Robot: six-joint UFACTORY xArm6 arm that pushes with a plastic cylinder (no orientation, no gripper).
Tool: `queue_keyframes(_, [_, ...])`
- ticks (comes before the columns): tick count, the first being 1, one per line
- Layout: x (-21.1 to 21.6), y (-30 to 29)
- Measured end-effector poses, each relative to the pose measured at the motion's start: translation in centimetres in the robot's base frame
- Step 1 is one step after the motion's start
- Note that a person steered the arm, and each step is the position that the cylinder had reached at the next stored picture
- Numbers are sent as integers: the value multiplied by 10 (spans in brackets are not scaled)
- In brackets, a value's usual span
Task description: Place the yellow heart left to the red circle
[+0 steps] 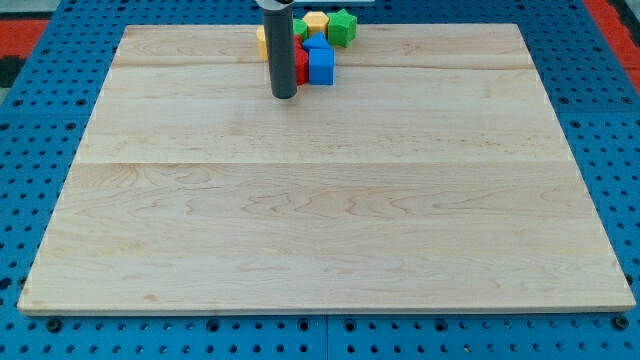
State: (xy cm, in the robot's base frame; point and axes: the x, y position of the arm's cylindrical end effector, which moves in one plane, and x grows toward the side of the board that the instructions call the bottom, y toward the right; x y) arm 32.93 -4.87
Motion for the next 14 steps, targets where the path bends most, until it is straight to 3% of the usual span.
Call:
queue_keyframes(1, [39, -13])
queue_keyframes(2, [59, -91])
queue_keyframes(3, [9, -178])
queue_keyframes(4, [-87, -230])
queue_keyframes(5, [-137, -210])
queue_keyframes(7, [-138, -185])
queue_keyframes(9, [-137, -62])
queue_keyframes(10, [-137, -36])
queue_keyframes(14, [-108, -27])
